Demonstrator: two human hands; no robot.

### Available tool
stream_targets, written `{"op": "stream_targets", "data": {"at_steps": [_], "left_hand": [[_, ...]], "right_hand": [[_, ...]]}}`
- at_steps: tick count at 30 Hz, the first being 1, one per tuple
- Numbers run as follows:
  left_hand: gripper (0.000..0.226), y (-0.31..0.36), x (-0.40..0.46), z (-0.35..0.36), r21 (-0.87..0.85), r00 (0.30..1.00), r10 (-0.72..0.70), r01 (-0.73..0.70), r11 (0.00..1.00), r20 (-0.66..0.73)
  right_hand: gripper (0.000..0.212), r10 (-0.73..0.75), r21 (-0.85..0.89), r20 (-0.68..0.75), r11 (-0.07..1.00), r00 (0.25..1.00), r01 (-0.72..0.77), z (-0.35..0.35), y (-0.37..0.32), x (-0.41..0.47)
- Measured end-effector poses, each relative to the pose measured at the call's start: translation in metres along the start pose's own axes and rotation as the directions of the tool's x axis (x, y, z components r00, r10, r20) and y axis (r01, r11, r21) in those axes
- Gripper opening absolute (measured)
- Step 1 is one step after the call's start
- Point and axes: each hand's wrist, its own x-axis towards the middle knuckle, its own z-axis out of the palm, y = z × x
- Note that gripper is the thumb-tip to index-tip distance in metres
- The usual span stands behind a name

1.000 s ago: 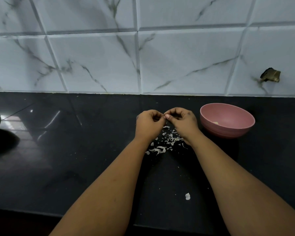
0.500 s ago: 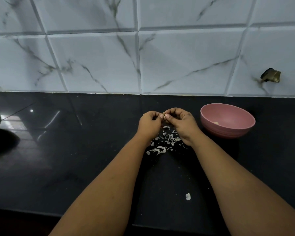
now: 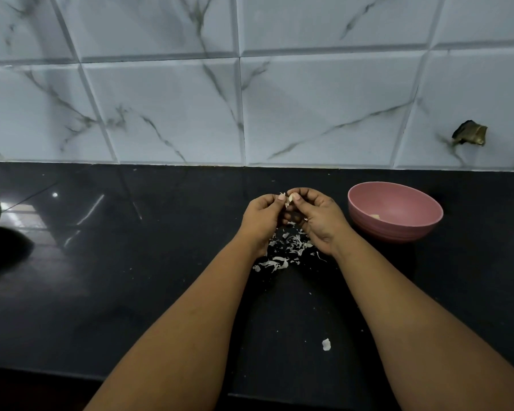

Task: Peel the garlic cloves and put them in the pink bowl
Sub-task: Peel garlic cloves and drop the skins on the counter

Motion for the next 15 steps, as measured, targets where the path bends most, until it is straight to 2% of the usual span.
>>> {"op": "stream_targets", "data": {"at_steps": [9,15], "left_hand": [[0.016,-0.0025,0.0006,0.0002,0.058,1.0,-0.003,0.004,0.998,-0.013],[0.017,-0.0058,0.0025,-0.0009,0.184,0.994,0.077,-0.063,0.981,-0.071]], "right_hand": [[0.013,0.036,-0.044,0.007,0.998,0.999,-0.035,0.0006,0.0013,0.0008],[0.011,0.017,-0.02,0.033,1.0,0.999,-0.016,-0.0003,-0.0007,-0.0025]]}}
